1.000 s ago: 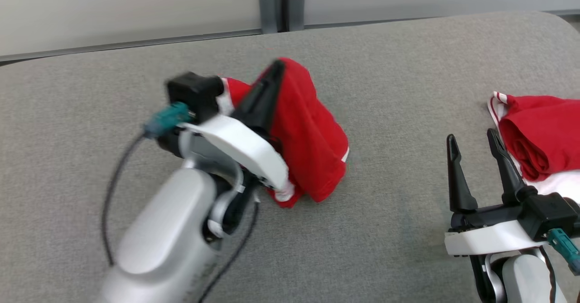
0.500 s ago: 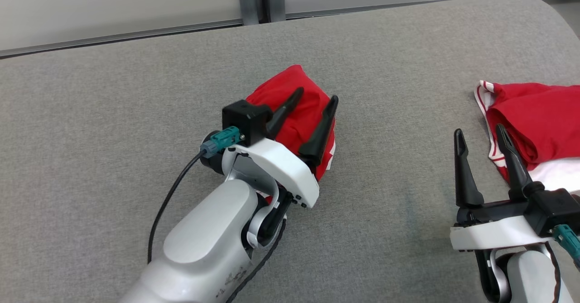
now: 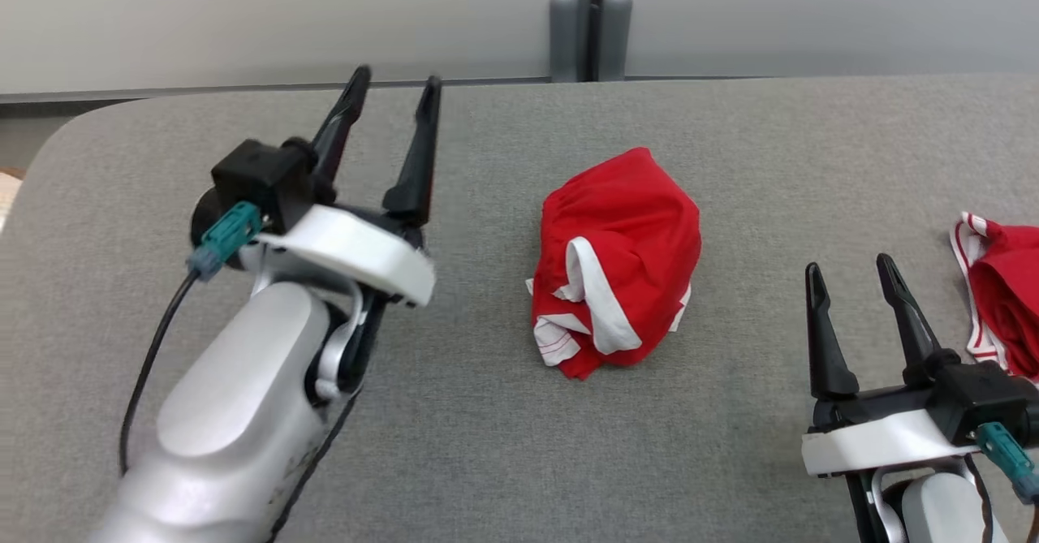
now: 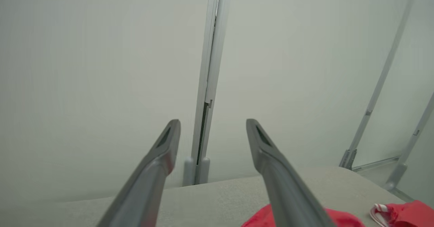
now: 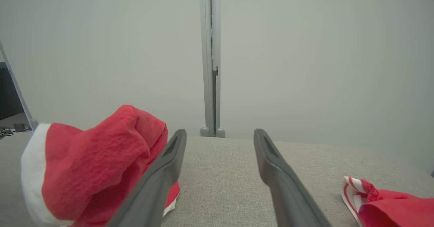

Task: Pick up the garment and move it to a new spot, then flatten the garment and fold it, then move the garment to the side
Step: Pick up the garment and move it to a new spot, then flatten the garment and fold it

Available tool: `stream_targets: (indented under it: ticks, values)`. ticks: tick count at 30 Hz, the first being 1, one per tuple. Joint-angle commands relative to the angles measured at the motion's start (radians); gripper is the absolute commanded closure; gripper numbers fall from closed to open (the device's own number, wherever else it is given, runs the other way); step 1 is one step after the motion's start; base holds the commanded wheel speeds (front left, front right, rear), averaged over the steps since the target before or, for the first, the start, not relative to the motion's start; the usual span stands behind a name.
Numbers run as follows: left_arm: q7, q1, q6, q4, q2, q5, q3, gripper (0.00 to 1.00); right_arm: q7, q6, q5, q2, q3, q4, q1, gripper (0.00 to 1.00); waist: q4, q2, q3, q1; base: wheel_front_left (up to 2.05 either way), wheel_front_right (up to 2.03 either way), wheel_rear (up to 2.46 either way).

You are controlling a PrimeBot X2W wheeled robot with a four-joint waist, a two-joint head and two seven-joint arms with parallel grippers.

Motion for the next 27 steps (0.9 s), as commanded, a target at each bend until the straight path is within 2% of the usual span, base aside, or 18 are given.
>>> stream_targets:
  ticks: [1,3,5,9,12,16,17,27]
  values:
    - [-0.006,0.038,0.018,0.005,0.049,0.051,0.000,0.00,-0.001,-0.002,-0.010,-0.002,0.003,0.002,0.013,0.00,0.044,0.0000,-0.030,0.0000,0.00,0.00,0.00]
    - [-0.008,0.083,0.056,0.006,0.110,0.133,-0.007,0.00,-0.001,-0.002,-0.007,-0.002,0.008,0.006,0.021,0.00,0.061,0.0000,-0.039,0.0000,0.00,0.00,0.00]
    - [-0.008,0.164,0.078,-0.014,0.129,0.173,0.005,0.00,-0.001,-0.002,0.000,-0.002,0.011,0.006,0.034,0.00,0.078,0.0000,-0.047,0.0000,0.00,0.00,0.00]
    - [-0.008,0.324,0.066,-0.067,0.132,0.183,0.084,0.00,-0.001,-0.002,0.009,-0.002,0.013,0.009,0.058,0.00,0.104,0.0000,-0.056,0.0000,0.00,0.00,0.00]
    - [-0.008,0.439,0.050,-0.112,0.087,0.212,0.142,0.00,-0.001,-0.002,0.006,-0.002,0.013,0.013,0.070,0.00,0.113,0.0000,-0.059,0.0000,0.00,0.00,0.00]
    - [-0.008,0.515,0.002,-0.155,0.029,0.281,0.219,0.00,-0.001,-0.002,0.010,-0.002,0.015,0.017,0.076,0.00,0.121,0.0000,-0.066,0.0000,0.00,0.00,0.00]
    - [-0.008,0.515,0.002,-0.155,0.029,0.281,0.219,0.00,-0.001,-0.002,0.010,-0.002,0.015,0.017,0.076,0.00,0.121,0.0000,-0.066,0.0000,0.00,0.00,0.00]
    - [-0.008,0.558,-0.107,-0.121,-0.068,0.411,0.338,0.00,-0.001,-0.002,0.019,-0.002,0.053,0.030,0.071,0.00,0.101,0.0000,-0.079,0.0000,0.00,0.00,0.00]
